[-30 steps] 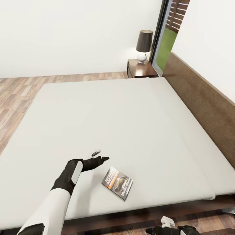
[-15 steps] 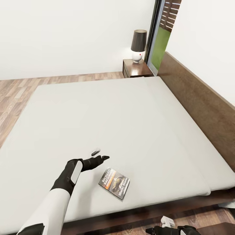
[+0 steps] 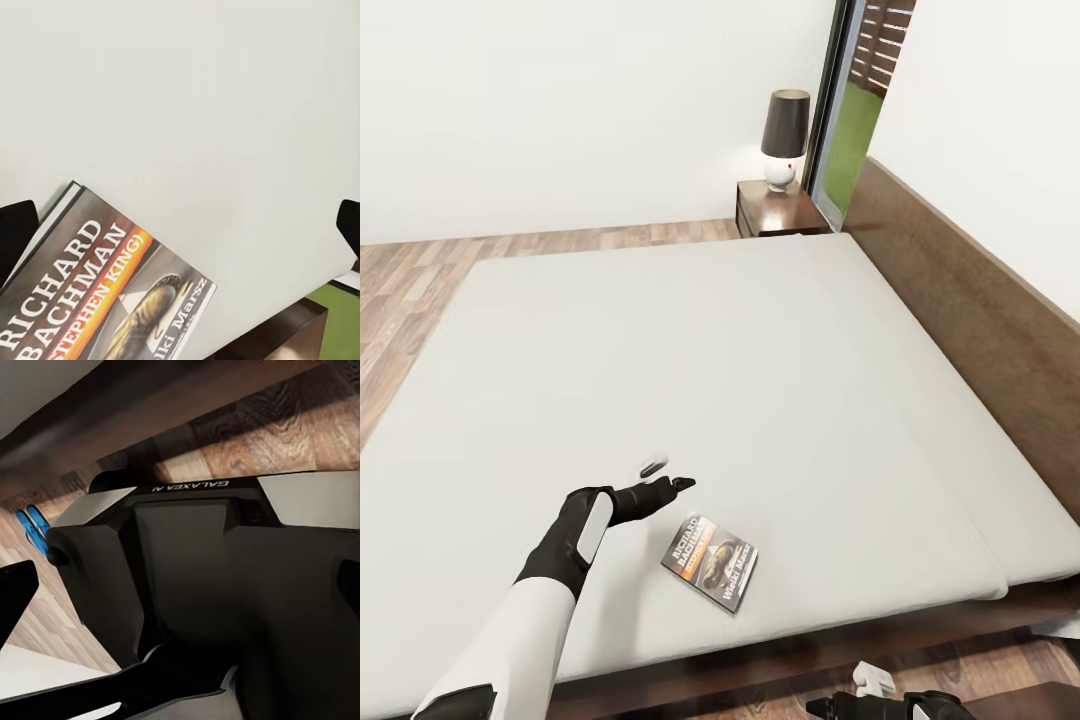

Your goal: In the bedroom, move the book from the bed onto either nightstand, and place the two sandals side by side next to the bed.

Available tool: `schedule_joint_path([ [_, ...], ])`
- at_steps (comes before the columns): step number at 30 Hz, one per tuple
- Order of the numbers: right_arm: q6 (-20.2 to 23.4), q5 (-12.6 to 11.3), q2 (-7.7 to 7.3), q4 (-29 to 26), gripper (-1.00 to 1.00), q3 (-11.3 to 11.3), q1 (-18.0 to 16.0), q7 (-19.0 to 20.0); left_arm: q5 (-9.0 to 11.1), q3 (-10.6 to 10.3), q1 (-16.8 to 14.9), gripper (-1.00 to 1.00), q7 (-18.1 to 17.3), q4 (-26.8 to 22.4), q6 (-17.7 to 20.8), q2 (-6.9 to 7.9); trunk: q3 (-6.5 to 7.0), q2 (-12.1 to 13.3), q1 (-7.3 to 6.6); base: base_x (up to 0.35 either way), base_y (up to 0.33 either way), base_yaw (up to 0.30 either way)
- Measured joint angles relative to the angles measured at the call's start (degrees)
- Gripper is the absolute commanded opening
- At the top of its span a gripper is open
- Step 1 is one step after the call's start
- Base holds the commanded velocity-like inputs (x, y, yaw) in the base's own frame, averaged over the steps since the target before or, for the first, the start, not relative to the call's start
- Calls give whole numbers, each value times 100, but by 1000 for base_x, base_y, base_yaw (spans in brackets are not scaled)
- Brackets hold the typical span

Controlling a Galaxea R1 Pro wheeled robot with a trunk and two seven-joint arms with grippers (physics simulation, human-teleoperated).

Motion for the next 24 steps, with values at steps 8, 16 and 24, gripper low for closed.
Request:
schedule_joint_path([
  [8,0,0,0,0,100,-1,0,4,-1,0,0,100,0,0,-1,0,-17,-39,21,0,0,0],
  [16,0,0,0,0,100,-3,0,1,-1,-5,0,100,0,0,-2,0,-161,-360,197,0,0,0],
  [24,0,0,0,0,100,2,0,0,-1,-4,0,100,0,0,-2,0,-305,-681,373,0,0,0],
])
